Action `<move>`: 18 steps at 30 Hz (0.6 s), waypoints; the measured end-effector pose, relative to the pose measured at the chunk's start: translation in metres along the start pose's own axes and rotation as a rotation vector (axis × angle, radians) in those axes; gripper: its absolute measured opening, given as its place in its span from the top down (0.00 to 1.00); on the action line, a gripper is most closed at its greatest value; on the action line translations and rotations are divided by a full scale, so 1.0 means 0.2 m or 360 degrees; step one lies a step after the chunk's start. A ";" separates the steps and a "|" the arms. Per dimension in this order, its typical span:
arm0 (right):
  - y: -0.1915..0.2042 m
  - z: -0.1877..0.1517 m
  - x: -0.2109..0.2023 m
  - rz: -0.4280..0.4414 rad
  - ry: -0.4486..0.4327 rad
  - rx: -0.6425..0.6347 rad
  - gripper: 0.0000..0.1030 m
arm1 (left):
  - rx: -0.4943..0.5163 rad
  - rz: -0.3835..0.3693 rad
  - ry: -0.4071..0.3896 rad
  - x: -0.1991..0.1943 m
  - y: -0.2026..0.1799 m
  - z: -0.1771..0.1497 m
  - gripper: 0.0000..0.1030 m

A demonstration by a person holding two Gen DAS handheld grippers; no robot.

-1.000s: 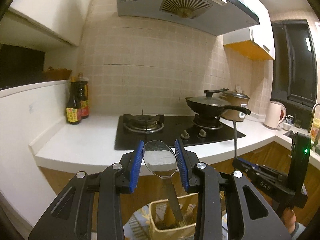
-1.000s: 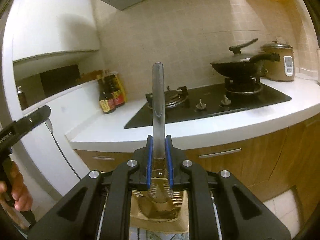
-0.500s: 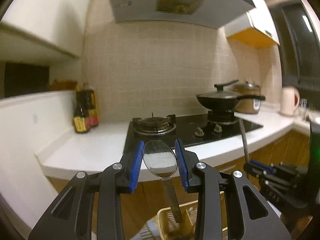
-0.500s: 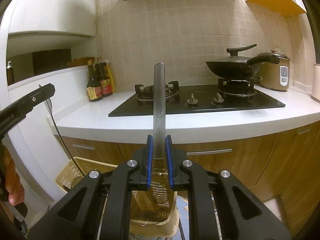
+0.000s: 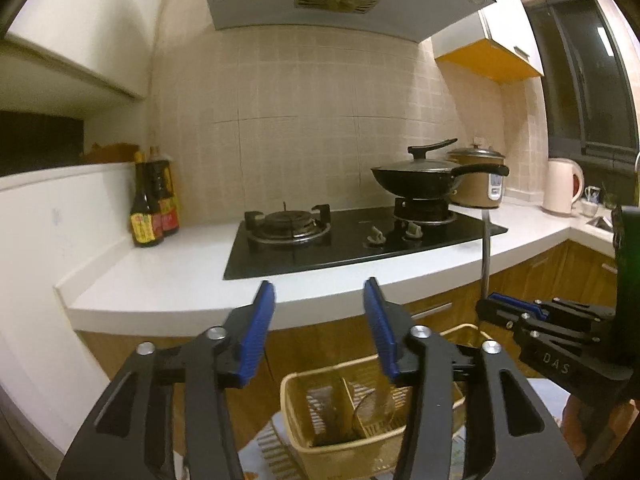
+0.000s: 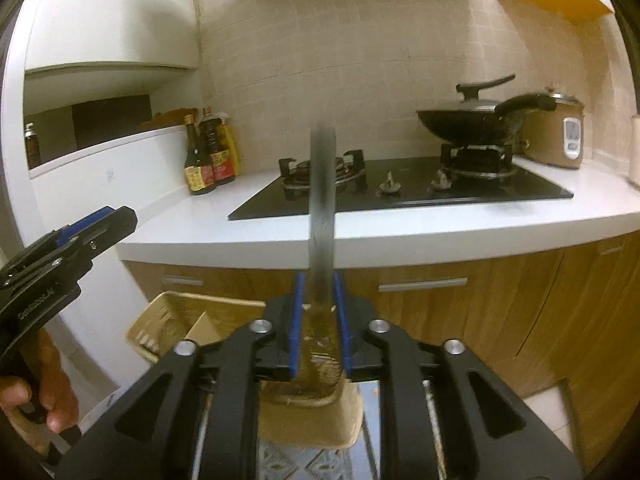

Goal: Organize utensils
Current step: 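Open both tools to drop the spoons into the basket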

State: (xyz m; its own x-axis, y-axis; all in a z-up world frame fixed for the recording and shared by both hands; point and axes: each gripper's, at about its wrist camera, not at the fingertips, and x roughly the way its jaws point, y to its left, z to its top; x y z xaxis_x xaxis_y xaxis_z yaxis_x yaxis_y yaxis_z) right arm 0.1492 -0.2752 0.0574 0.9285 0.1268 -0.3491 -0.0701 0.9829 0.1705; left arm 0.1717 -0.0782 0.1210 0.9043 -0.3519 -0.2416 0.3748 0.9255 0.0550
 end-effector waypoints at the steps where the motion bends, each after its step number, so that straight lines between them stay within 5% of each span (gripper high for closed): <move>1: 0.00 0.00 -0.02 0.0014 0.0010 0.0012 0.67 | -0.0005 0.0001 -0.0002 -0.02 0.00 0.00 0.49; 2: -0.01 0.00 -0.03 0.0010 0.0009 0.0016 0.59 | -0.0009 0.0002 -0.0004 -0.03 0.00 0.00 0.49; 10: 0.03 -0.02 -0.24 0.0007 0.0007 -0.0008 0.58 | -0.0087 -0.0055 -0.0033 -0.25 0.03 0.04 0.44; 18: 0.17 -0.02 -0.46 0.0011 -0.0010 -0.0116 0.43 | -0.0147 -0.0085 -0.0047 -0.43 0.05 0.07 0.43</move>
State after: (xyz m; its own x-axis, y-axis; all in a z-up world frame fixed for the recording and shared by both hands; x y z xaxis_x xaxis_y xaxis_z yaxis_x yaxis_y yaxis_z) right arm 0.0592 -0.2536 0.0908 0.9300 0.1332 -0.3426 -0.1029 0.9891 0.1051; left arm 0.1006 -0.0405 0.1569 0.8897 -0.4038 -0.2130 0.4034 0.9138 -0.0473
